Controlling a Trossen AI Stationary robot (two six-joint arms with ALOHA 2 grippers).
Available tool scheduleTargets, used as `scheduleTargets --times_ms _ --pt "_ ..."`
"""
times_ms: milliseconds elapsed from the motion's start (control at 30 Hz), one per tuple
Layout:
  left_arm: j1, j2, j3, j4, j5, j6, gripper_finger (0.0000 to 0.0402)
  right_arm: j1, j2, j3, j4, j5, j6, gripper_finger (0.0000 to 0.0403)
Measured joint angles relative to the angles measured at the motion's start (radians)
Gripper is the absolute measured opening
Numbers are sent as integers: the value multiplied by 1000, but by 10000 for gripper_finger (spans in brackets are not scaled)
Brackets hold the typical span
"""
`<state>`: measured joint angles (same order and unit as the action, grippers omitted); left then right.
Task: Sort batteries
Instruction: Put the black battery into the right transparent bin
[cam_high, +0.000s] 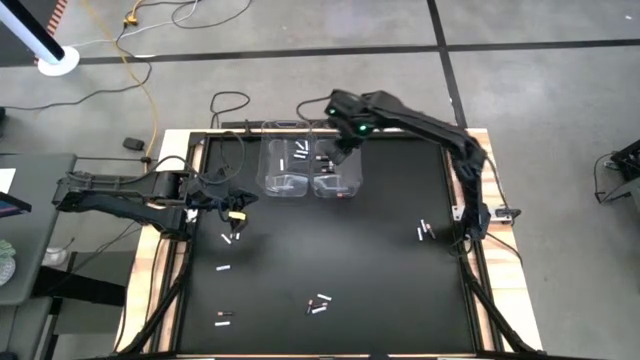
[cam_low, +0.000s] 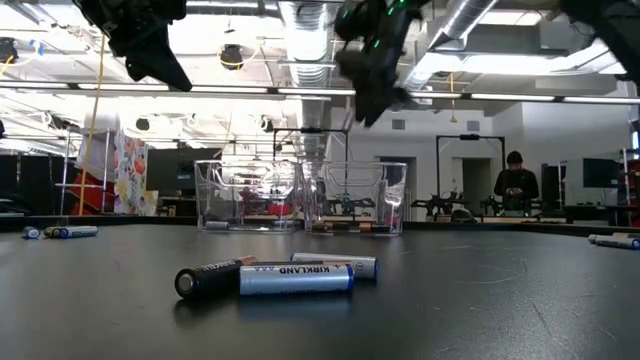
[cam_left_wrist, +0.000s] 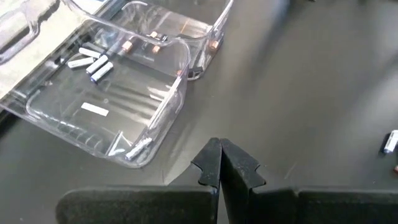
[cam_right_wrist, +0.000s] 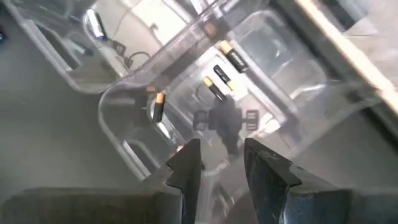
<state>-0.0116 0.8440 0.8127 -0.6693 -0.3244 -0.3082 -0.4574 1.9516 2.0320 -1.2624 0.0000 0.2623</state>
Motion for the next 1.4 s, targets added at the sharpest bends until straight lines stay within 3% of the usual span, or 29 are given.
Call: scheduleTargets --times_ms 133,300,533,733,967,1167,1400 --pt "0 0 0 1 0 -27 0 27 -137 -105 0 81 8 137" --pt "0 0 0 1 0 -27 0 53 -359 -385 61 93 126 137" --pt "0 0 0 1 0 -29 0 135 -669 -749 86 96 413 137" --pt "0 0 0 2 0 28 0 214 -843 -986 68 97 678 137" --pt "0 0 0 2 0 42 0 278 -867 -1194 39 -15 782 137" --pt "0 0 0 2 0 42 0 268 -817 -1311 37 -150 691 136" --pt "0 0 1 3 0 34 0 231 -747 -1322 42 -184 586 136"
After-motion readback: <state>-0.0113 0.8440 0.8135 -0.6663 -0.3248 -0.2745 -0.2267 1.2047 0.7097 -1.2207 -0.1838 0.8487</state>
